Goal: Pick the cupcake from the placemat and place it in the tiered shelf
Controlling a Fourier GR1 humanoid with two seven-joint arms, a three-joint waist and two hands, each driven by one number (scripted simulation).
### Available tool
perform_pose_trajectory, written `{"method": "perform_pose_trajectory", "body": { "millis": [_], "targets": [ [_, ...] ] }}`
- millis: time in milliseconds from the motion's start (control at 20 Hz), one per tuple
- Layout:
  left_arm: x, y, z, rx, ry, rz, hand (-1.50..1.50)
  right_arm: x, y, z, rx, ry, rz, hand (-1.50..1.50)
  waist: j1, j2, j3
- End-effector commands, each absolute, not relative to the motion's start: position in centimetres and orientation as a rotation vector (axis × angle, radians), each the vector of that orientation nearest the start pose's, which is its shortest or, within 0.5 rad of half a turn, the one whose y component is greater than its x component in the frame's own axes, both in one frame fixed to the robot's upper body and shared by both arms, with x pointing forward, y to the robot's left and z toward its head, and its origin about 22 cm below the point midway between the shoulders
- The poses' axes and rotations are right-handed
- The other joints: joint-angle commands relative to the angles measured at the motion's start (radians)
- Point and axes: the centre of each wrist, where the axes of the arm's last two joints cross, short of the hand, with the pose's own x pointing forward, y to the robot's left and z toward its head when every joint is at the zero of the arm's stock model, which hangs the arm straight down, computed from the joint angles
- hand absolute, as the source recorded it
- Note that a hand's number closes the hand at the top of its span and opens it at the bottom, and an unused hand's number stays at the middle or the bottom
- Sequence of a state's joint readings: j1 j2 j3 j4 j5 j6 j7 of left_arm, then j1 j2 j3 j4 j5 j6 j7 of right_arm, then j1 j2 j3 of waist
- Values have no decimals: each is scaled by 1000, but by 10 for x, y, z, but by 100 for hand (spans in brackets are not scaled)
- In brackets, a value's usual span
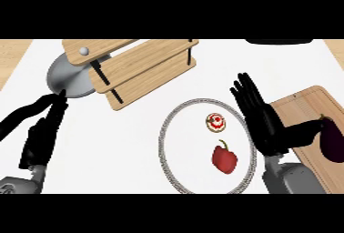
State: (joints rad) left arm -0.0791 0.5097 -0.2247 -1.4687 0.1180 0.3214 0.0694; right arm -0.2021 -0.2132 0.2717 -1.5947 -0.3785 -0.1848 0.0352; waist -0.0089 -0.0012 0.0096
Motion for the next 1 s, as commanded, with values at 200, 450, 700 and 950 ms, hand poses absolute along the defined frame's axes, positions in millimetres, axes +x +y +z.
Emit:
{"method": "perform_pose_trajectory", "body": {
  "millis": [200, 450, 700, 950],
  "targets": [
    [236, 288, -6, 287, -1352, -219, 0, 268, -305, 51, -567, -1503, -14, -150, -47, -5, -20],
    [228, 264, -22, 137, -1314, -239, 0, 236, -330, 11, -857, -1243, -203, 150, -32, -2, -13],
    [236, 282, -32, 102, -1320, -264, 0, 235, -279, 41, -616, -1458, -91, -150, 1, 0, -11],
    [244, 277, -40, 127, -1314, -279, 0, 224, -248, 83, -533, -1464, 104, -150, -2, 0, -12]
  ]
}}
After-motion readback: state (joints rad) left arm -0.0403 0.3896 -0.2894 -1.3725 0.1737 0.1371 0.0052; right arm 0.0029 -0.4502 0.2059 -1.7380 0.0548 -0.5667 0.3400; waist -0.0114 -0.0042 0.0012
